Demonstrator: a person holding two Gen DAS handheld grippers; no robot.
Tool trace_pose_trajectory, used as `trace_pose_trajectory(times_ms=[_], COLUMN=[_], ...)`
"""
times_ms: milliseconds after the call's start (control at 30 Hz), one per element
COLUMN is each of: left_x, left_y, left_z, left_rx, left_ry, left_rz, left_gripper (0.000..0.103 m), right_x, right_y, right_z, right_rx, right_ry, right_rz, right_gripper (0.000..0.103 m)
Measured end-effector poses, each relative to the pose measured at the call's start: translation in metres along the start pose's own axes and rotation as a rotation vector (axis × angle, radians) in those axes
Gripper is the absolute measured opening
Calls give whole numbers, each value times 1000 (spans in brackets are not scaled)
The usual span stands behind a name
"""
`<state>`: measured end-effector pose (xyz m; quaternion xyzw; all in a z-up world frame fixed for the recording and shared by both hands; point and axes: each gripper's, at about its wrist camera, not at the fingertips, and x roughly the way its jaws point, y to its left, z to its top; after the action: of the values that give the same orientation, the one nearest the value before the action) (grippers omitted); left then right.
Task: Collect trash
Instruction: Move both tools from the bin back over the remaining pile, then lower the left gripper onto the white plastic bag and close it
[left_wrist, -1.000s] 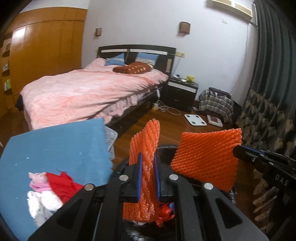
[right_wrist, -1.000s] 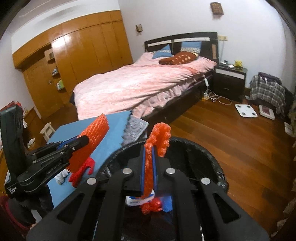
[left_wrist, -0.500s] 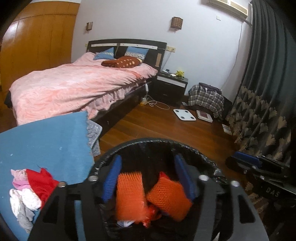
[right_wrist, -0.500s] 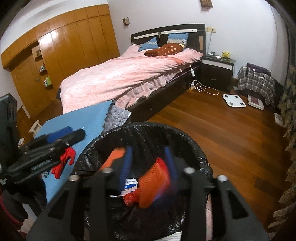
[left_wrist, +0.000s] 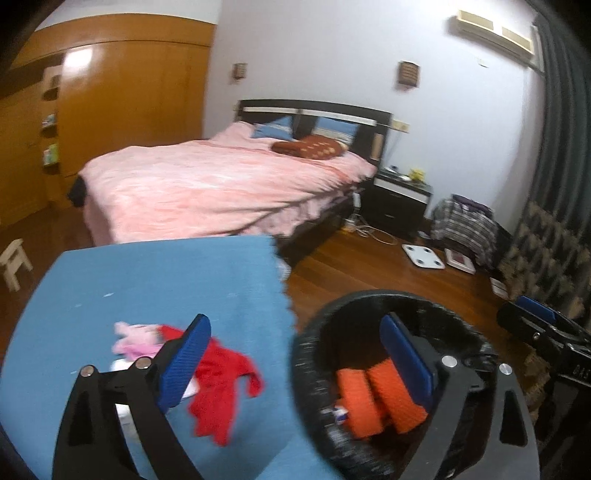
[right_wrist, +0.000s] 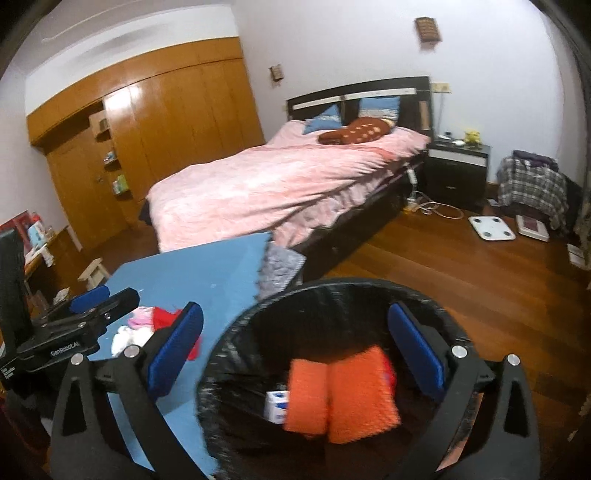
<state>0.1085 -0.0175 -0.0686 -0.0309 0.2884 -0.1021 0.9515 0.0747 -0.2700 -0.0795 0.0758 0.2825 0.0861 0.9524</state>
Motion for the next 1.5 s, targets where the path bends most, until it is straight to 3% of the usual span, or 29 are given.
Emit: trace_pose_trajectory(times_ms=[333,633,900,1167,1500], left_x=[-27,-22,1,40,59], left_y=[90,145,170,177,171], left_z=[-24,-48,-69,-86,-83], left_rx=[-74,-114,-132,-142,-170], left_ry=[-21,23,85,150,165], left_rz=[214,310,306,248,160], left_gripper=[91,87,80,77,76], right_x=[33,69,103,125,137], right_y=[78,137,168,179,180], right_z=[-4,-21,-39,-44,-44], right_rx=[-70,-147,-181,-201,-219], right_ry=[34,73,122,141,157], right_rz=[110,185,202,203,207], right_gripper=[98,98,98,97,97])
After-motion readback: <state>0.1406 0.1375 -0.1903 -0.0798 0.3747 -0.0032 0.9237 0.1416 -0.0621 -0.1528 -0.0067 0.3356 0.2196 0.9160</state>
